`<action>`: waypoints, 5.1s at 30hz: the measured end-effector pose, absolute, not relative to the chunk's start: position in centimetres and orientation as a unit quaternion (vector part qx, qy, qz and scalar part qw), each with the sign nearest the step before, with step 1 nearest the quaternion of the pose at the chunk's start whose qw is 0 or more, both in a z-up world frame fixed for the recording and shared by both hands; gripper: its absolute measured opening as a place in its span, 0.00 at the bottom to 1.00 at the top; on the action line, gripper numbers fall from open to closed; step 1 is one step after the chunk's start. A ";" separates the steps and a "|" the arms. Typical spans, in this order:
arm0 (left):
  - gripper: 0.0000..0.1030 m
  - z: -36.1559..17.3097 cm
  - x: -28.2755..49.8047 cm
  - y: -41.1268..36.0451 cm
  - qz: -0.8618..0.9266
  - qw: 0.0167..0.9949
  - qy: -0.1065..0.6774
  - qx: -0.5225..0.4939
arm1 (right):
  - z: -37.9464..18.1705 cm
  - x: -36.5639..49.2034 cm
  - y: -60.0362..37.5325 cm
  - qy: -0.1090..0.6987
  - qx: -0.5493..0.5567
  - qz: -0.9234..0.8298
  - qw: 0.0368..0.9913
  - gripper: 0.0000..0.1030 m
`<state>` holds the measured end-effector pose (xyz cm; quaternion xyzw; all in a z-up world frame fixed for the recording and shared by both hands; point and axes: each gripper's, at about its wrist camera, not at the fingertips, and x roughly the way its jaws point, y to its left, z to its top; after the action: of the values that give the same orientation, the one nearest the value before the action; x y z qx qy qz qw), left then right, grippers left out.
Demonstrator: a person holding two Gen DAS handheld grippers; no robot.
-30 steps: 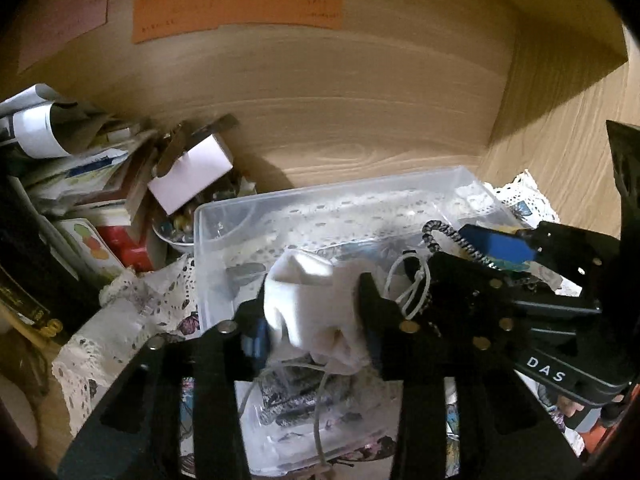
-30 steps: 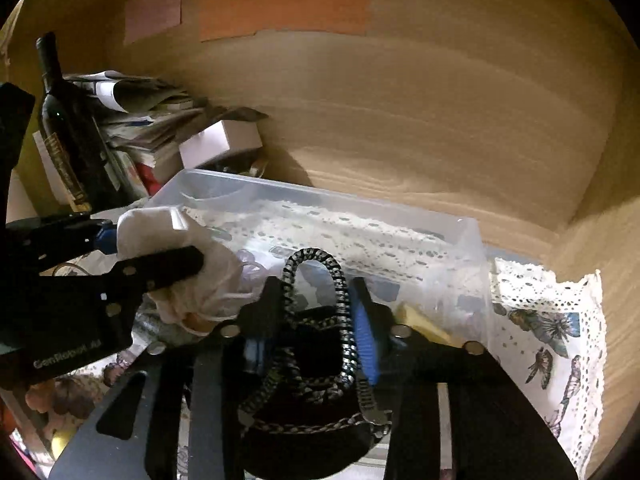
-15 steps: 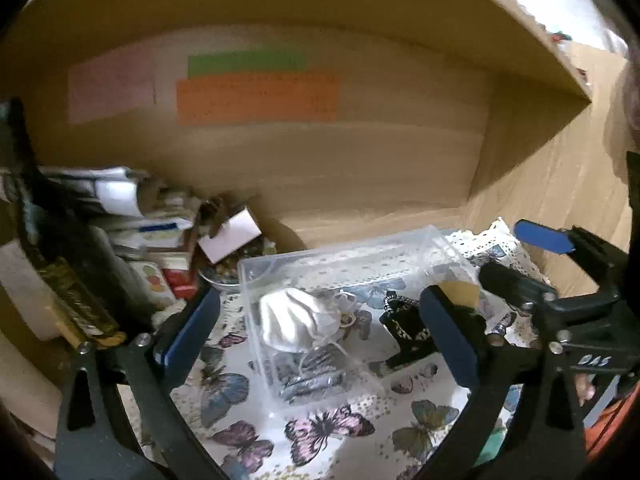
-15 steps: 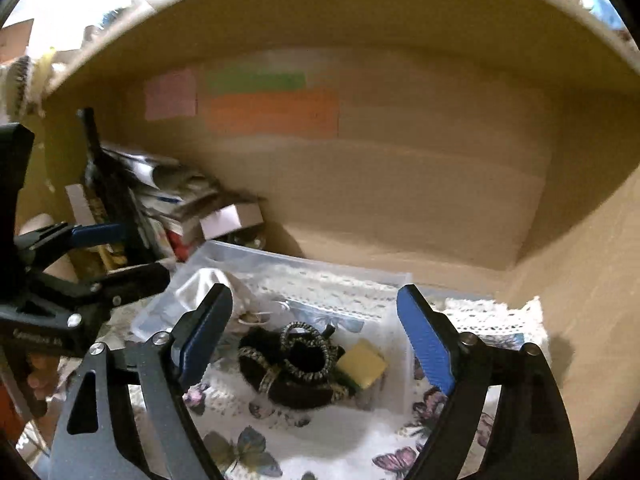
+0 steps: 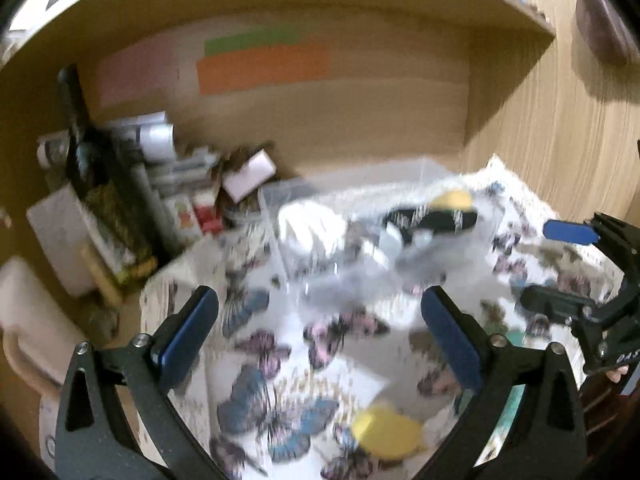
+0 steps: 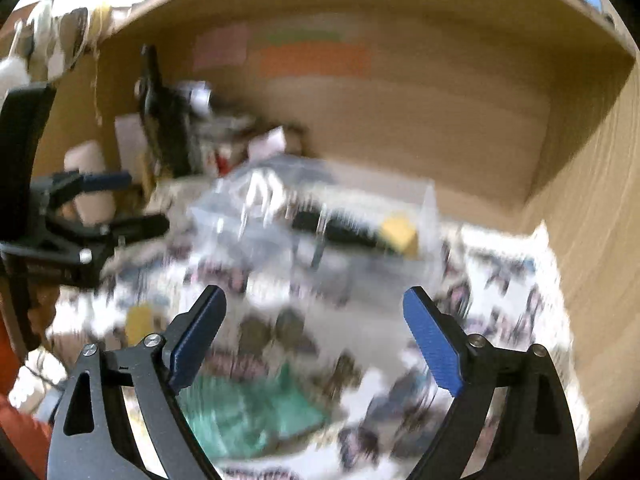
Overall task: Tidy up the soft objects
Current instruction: 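Grasp the yellow ball with the left tool while the right tool grasps the green glove, then drop the yellow ball into the box with the left tool while the right tool drops the glove, then grasp the floral scrunchie from the tablecloth with the right tool, then lower the scrunchie into the box and open the right tool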
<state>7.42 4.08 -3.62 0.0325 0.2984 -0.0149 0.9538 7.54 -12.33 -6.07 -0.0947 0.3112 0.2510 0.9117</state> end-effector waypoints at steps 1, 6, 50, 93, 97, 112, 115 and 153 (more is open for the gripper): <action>1.00 -4.3 7.0 4.1 -0.010 0.951 0.308 0.032 | -6.9 7.2 -12.4 0.325 -0.094 0.252 0.906 0.86; 1.00 -7.2 5.5 4.2 -0.009 0.938 0.345 0.016 | -9.5 5.7 -12.8 0.359 -0.080 0.259 0.893 0.86; 0.41 -2.0 7.1 4.1 -0.028 0.972 0.230 0.034 | 0.0 10.5 -13.4 0.208 -0.037 0.229 0.950 0.24; 0.96 -3.9 14.8 3.8 -0.060 0.948 0.313 0.011 | -1.2 13.8 -11.0 0.267 -0.054 0.260 0.926 0.80; 0.99 -2.5 12.4 4.4 -0.048 0.957 0.286 0.006 | -1.4 11.1 -11.4 0.265 -0.080 0.270 0.922 0.81; 1.00 -5.6 6.5 5.3 -0.021 0.944 0.327 0.035 | -10.6 6.4 -7.9 0.397 -0.085 0.369 0.836 0.63; 1.00 -6.6 6.0 5.5 -0.019 0.939 0.343 0.036 | -12.2 6.1 -7.1 0.422 -0.094 0.380 0.817 0.51; 1.00 -3.0 5.5 7.0 0.006 0.972 0.232 -0.038 | -5.1 18.7 -5.6 0.314 -0.102 0.235 0.914 0.54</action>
<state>5.46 6.96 -3.00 -0.0381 0.2323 0.0056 0.9719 18.69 -5.61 -5.13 -0.1020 0.3136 0.2348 0.9144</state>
